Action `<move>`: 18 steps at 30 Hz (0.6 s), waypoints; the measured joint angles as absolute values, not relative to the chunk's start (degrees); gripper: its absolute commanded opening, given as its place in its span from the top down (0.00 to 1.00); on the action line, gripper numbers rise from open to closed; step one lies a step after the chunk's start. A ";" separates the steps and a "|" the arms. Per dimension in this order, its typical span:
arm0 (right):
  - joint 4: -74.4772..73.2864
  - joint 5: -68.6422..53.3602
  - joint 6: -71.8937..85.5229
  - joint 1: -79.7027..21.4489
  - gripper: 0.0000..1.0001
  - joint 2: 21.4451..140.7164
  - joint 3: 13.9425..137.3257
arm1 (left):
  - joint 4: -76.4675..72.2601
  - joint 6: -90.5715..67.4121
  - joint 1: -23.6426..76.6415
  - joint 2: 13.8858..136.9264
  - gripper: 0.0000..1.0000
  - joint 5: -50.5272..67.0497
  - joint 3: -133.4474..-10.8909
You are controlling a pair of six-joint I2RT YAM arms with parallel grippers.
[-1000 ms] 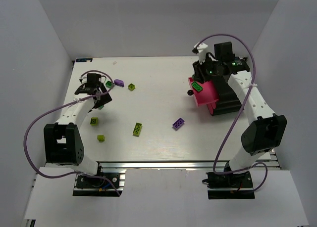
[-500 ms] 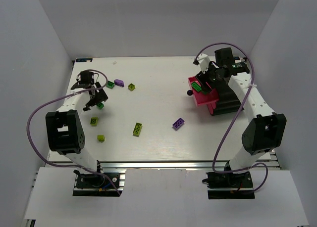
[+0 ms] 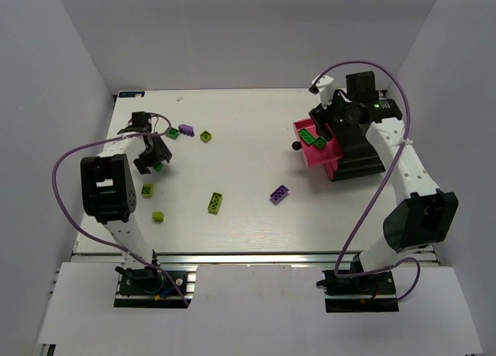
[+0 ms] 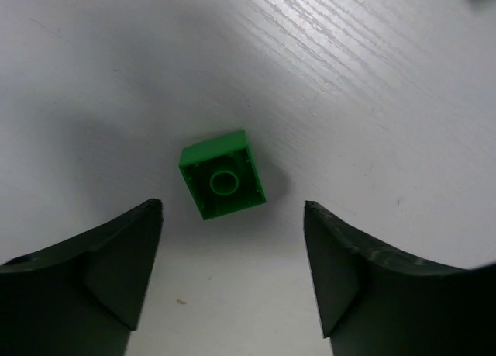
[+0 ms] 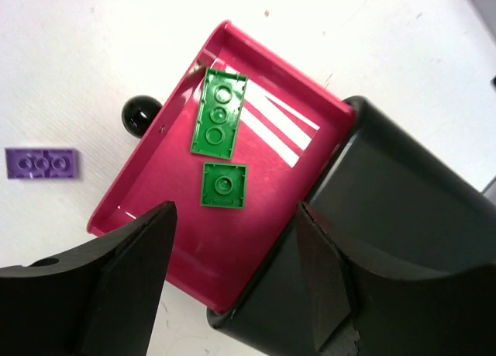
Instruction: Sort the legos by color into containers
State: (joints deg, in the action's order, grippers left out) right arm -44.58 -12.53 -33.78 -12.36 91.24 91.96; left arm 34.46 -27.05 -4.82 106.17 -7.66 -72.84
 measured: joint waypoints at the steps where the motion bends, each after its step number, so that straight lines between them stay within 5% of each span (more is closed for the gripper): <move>1: -44.10 -12.93 -33.36 -12.14 0.32 90.50 91.94 | 34.50 -27.40 -4.82 106.83 0.22 -7.51 -73.01; 9: -40.86 -16.05 -31.40 -11.22 0.32 86.67 89.34 | 34.46 -29.04 -4.82 111.33 0.53 -7.05 -76.38; 14: -40.34 -17.30 -30.46 -10.92 0.34 86.61 87.00 | 34.41 -29.08 -4.82 111.33 0.86 -6.76 -76.55; 18: -38.70 -17.89 -29.15 -10.61 0.50 85.56 84.53 | 32.82 -28.10 -4.73 110.28 0.97 -2.59 -75.72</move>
State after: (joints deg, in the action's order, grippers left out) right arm -38.70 -17.89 -29.15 -10.61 85.56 84.53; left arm 32.82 -28.10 -4.73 110.28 -2.59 -75.72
